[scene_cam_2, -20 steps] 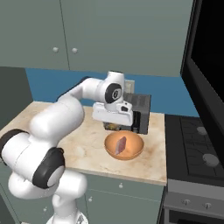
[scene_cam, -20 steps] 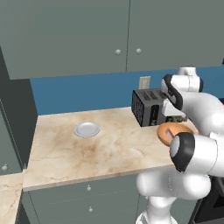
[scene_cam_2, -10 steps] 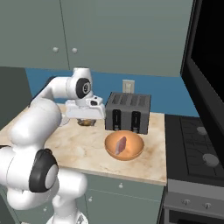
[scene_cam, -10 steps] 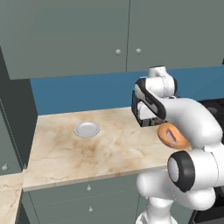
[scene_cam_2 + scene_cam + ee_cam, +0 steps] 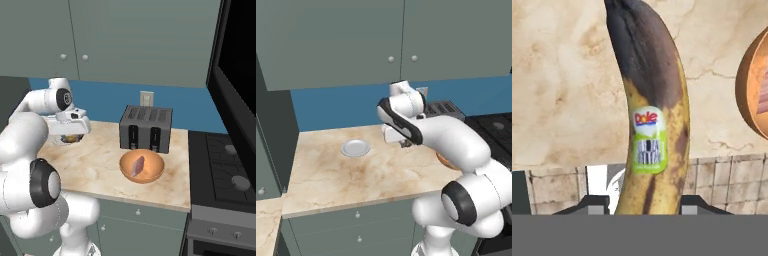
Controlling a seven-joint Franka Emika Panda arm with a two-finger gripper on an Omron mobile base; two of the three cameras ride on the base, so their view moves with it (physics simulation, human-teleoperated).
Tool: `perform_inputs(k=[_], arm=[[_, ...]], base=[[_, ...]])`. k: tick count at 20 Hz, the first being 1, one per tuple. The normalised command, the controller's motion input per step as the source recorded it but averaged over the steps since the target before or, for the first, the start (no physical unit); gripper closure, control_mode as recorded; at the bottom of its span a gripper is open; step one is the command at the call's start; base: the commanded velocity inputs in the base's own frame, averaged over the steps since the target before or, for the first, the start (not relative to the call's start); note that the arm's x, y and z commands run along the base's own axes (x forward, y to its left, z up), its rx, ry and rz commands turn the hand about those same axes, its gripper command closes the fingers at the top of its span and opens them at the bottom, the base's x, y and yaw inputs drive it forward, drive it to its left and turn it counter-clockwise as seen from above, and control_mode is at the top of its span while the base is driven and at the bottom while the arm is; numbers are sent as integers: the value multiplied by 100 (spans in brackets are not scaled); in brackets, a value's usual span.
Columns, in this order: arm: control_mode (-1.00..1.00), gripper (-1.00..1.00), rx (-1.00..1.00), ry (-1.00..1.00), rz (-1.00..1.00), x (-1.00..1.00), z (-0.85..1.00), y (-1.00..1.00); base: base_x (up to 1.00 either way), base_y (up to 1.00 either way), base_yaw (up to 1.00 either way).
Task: Remove the banana from the bowl and place it on the small plate. Then place the bowl with only the steak in the microwave, close the door, and press the start button to microwave the steak.
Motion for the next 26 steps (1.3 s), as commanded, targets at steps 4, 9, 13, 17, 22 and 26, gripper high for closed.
perform_inputs(k=[4, 9, 13, 17, 22, 26], arm=[[-100, 100, -7, 6, 0, 47, -21, 100], [-100, 100, -4, 4, 0, 52, -40, 85], [-100, 100, -1, 1, 2, 58, -48, 69], [-100, 100, 0, 0, 1, 64, -35, 28], [-100, 100, 0, 0, 0, 77, -40, 22], [-100, 100, 0, 0, 0, 64, -40, 18]], base=[[0, 0, 0], [0, 0, 0], [0, 0, 0], [0, 0, 0], [0, 0, 0], [0, 0, 0]])
